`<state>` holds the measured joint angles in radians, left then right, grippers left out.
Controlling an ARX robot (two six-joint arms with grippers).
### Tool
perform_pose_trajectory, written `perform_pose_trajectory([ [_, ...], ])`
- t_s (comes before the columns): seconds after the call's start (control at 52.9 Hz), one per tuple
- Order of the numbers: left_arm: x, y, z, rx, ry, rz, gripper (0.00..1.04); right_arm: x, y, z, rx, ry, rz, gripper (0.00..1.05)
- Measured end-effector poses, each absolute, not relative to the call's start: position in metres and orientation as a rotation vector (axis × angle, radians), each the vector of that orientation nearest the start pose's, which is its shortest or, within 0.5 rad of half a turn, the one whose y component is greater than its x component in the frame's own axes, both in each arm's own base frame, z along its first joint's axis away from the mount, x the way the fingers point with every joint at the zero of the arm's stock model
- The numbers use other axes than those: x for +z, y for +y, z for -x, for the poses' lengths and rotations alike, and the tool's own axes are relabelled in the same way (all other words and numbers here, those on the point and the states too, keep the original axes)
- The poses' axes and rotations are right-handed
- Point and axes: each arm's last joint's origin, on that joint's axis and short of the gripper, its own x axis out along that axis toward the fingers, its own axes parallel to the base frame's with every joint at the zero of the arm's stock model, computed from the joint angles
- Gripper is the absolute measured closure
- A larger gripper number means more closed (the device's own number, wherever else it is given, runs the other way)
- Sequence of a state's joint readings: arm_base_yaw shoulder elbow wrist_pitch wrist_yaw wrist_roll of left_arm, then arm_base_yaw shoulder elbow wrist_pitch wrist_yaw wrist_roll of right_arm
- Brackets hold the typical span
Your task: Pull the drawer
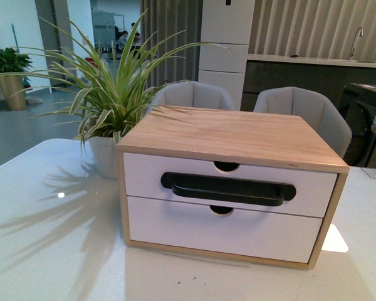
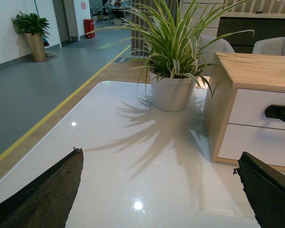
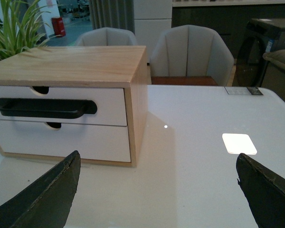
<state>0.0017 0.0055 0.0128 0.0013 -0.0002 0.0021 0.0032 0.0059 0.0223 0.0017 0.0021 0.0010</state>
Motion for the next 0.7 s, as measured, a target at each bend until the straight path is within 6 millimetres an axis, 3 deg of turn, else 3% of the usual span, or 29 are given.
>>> perform_pose_trajectory([
  [0.7, 0.1676, 0.0002, -0.0973, 0.002, -0.009, -0.002, 0.07, 0.1708, 0.0003, -0.0967, 0.001, -0.018, -0.001, 0.09],
])
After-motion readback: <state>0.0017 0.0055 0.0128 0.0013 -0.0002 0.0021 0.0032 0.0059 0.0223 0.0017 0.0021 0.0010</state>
